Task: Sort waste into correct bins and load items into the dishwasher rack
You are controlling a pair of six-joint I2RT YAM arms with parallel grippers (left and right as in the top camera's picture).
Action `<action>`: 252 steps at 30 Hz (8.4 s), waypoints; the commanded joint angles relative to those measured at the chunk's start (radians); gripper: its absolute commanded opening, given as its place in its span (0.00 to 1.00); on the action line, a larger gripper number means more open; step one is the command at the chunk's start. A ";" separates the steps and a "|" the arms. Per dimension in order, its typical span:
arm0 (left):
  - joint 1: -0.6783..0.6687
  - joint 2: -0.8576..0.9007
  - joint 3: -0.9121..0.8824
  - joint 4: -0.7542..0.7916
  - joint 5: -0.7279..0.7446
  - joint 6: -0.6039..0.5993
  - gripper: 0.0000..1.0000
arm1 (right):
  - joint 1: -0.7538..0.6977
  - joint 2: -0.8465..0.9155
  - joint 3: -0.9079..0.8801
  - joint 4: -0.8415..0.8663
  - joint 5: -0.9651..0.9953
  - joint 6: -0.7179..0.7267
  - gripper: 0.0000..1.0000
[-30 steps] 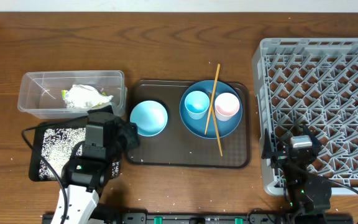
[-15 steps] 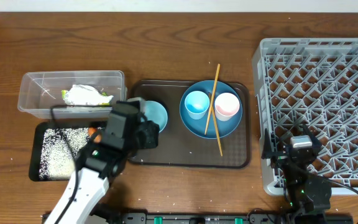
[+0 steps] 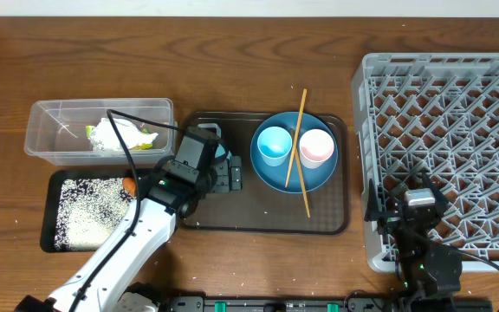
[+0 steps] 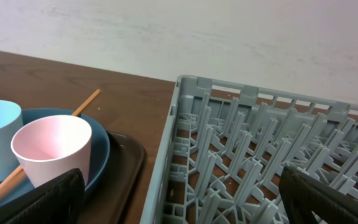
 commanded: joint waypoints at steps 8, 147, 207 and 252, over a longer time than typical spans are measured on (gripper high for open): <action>-0.001 -0.002 0.021 -0.024 -0.018 0.010 0.96 | -0.007 0.000 -0.001 -0.004 -0.004 -0.011 0.99; 0.116 0.219 0.016 -0.024 -0.091 -0.175 0.39 | -0.006 0.980 1.239 -1.281 -0.377 0.213 0.99; 0.009 -0.134 0.016 -0.115 -0.039 -0.005 0.06 | 0.515 1.328 1.240 -0.803 -0.010 0.462 0.55; 0.009 -0.134 0.016 -0.115 -0.039 -0.005 0.06 | 0.682 1.693 1.237 -0.542 -0.018 0.488 0.31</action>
